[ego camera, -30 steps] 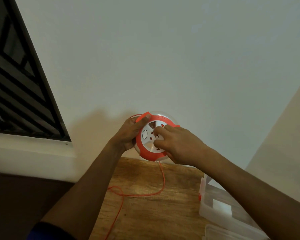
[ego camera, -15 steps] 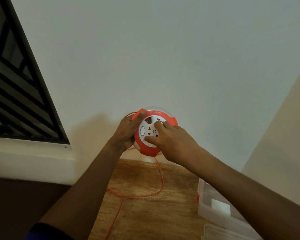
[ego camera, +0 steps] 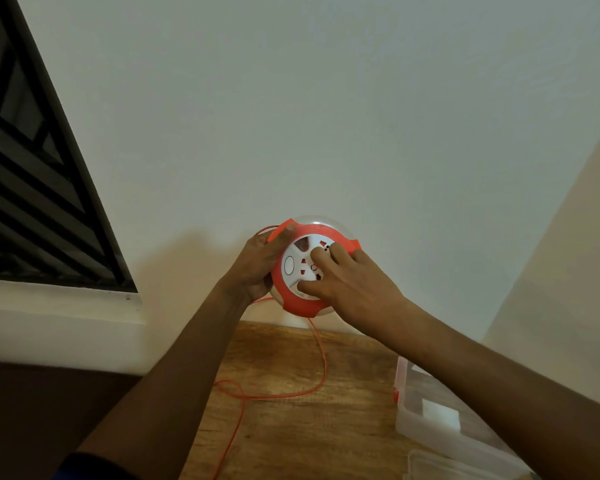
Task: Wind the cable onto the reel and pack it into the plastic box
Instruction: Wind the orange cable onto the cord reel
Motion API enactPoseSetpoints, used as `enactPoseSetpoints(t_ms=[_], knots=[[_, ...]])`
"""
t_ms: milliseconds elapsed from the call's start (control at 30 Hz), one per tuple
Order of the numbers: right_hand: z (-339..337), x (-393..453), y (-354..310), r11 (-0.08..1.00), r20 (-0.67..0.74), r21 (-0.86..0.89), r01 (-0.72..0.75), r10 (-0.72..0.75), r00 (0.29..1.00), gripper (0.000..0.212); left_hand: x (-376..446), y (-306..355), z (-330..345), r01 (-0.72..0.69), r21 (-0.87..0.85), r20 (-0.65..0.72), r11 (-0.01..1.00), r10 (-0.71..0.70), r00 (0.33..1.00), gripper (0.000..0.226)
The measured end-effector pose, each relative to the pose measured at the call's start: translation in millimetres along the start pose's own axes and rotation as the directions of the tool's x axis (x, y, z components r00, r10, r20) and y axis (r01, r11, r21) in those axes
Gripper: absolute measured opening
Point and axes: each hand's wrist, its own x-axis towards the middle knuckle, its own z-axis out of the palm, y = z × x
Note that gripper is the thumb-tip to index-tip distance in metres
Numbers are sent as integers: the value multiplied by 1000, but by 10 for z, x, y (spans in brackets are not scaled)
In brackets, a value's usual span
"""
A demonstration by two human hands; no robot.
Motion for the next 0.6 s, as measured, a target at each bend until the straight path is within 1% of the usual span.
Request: enactPoseSetpoints(t_ms=[167, 233, 300, 367, 500, 600], knots=[[40, -31, -63, 997, -19, -69, 42, -44, 999, 62, -11, -35, 19, -6, 56, 59, 998, 3, 998, 45], [35, -20, -86, 994, -20, -80, 74, -76, 997, 53, -6, -43, 45, -17, 64, 94, 998, 10, 995, 41], [10, -9, -84, 991, -18, -94, 94, -96, 995, 50, -13, -43, 58, -17, 65, 113, 998, 10, 994, 33], [-8, -6, -57, 989, -2, -106, 99, -100, 995, 56, -9, -41, 40, -27, 80, 106, 996, 19, 994, 30], [-18, 12, -39, 983, 33, -147, 108, -105, 994, 72, 18, -55, -13, -24, 111, 101, 993, 13, 995, 29], [-53, 59, -49, 979, 26, -155, 136, -134, 991, 73, 2, -47, -35, -7, 88, 147, 996, -6, 989, 29]])
